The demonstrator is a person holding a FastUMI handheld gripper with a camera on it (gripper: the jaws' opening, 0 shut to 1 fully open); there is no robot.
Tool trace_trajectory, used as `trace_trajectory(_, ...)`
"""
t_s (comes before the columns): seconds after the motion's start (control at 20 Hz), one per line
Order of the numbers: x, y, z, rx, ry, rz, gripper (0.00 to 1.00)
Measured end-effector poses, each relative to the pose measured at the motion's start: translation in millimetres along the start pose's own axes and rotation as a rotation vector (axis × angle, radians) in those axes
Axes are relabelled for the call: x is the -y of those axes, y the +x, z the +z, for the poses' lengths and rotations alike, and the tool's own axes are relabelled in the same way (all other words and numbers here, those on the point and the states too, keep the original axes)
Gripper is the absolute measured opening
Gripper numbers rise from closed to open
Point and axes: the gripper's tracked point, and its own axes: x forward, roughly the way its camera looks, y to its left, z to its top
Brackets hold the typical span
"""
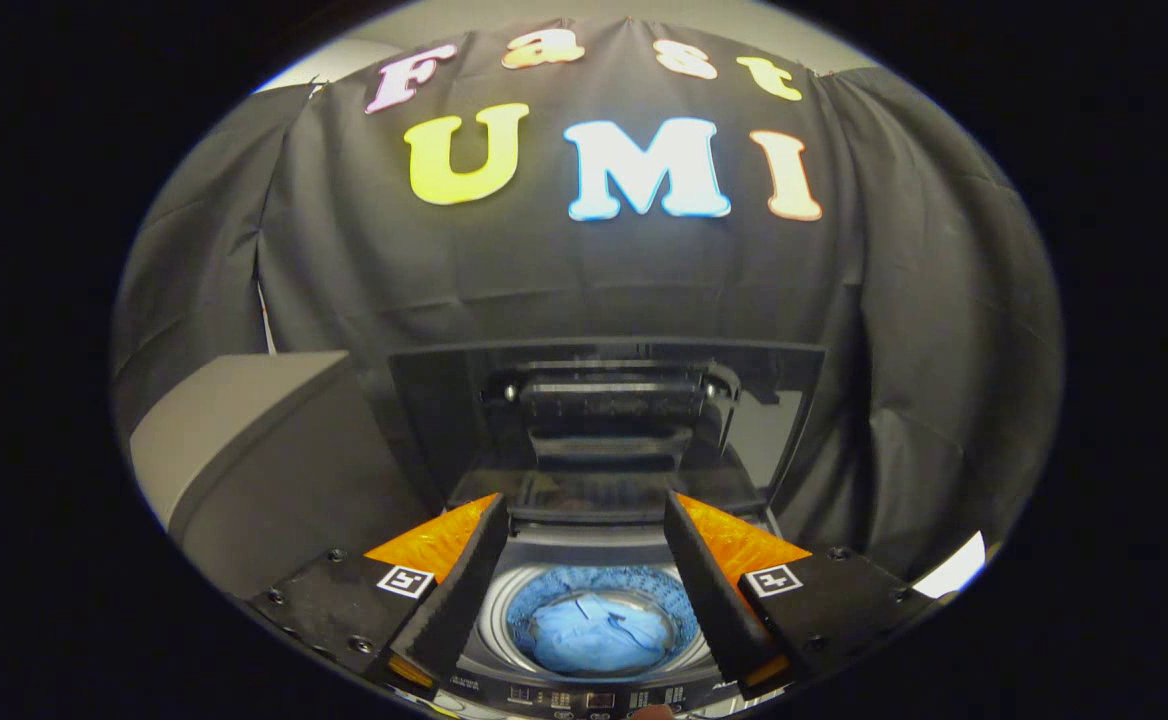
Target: Put the clothes into the washing machine and then close the washing machine lid.
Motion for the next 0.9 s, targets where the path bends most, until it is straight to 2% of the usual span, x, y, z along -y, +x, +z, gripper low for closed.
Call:
trace_trajectory(0.2, -1, -4, 45, 0.129, 0.01, 0.006, 0.97)
trace_trajectory(0.45, 3, 7, 88, 0.219, 0.011, 0.002, 0.97)
trace_trajectory(0.9, 7, 55, 124, 0.249, 0.0, 0.003, 0.97)
